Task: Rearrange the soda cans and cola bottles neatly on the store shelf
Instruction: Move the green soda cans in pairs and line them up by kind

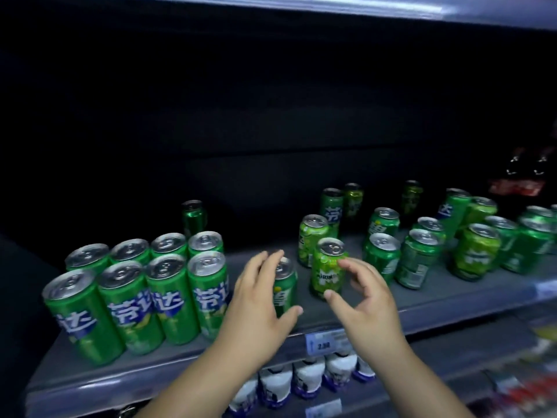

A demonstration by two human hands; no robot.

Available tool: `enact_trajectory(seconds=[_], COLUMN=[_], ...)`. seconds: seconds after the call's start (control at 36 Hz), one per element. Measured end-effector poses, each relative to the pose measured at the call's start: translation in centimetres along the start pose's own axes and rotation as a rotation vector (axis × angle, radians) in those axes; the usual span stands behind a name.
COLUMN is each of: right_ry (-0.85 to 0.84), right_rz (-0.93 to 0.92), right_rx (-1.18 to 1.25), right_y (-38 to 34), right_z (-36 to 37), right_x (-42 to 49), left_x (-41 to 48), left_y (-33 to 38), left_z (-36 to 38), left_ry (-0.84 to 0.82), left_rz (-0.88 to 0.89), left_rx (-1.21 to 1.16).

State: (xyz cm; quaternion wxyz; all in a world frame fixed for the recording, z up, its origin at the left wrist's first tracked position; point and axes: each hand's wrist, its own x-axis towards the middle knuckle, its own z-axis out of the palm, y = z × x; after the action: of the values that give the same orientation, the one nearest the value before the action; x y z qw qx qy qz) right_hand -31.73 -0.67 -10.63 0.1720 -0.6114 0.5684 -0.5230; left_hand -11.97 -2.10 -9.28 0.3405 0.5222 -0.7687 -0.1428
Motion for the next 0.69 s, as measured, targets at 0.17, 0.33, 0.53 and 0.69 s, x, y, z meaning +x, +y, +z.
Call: enact_trajectory(seconds=[0.17, 0.33, 0.53, 0.69], right_ry=[-0.074, -0.098, -0.153, -0.151], right_rz=[0.138, 0.198, 0.199, 0.22], right_rx=[0.025, 0.051, 0.008, 0.007], right_y=[2.4, 3.6, 4.4, 5.0], right_z=[0.9, 1.8, 1.5, 1.5], right_x=[1.5, 3.8, 4.7, 4.9], left_x=[1.0, 2.2, 3.7, 4.8], left_y=[-0.7, -0.1, -0.1, -0.2], left_z=[2.0, 2.8, 4.4, 5.2], left_ry=[0.055, 0.062, 0.114, 0.12], left_rz=[-0.07, -0.121, -0.314, -0.324], left_rx=[0.015, 0.011, -0.101, -0.139])
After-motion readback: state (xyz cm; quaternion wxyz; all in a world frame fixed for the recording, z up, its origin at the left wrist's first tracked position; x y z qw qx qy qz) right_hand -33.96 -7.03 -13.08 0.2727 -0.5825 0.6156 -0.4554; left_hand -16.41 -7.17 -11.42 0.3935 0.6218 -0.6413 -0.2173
